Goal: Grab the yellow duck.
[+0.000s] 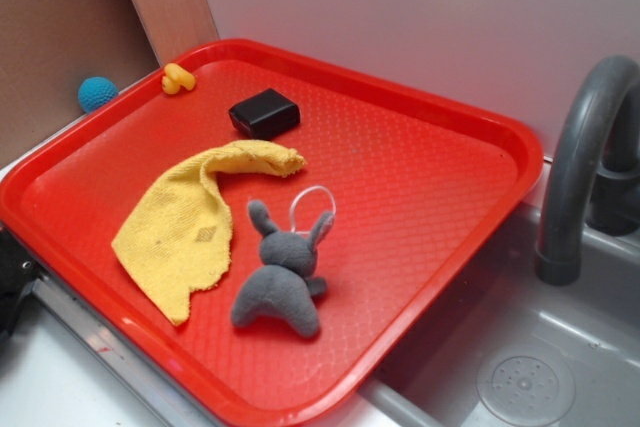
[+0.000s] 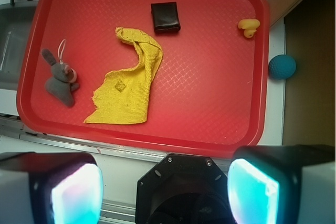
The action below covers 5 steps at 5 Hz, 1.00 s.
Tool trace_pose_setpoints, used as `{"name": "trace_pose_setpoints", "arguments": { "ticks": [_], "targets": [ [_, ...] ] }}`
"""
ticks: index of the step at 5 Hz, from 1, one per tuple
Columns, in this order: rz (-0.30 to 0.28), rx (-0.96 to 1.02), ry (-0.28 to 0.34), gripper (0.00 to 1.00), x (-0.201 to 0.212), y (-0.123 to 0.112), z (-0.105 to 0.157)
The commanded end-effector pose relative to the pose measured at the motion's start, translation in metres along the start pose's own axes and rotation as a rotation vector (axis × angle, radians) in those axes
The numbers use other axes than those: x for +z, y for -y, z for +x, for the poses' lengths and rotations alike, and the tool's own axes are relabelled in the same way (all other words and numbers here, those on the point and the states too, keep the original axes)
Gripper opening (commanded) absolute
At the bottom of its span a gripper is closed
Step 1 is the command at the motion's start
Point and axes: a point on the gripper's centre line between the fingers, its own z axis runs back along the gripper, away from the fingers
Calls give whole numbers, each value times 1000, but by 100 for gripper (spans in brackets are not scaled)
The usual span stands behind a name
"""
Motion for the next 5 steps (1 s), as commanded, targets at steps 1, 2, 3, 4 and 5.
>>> {"name": "trace_pose_setpoints", "arguments": {
  "ticks": [1, 2, 3, 4, 5],
  "targets": [
    [0, 0, 0, 100, 0, 0, 0],
    [4, 249, 39, 100, 2, -12, 12],
    [13, 503, 9, 100, -8, -24, 30],
    [5, 763, -89, 100, -27, -41, 45],
    [-43, 1019, -120, 100, -58, -64, 70]
  ]
}}
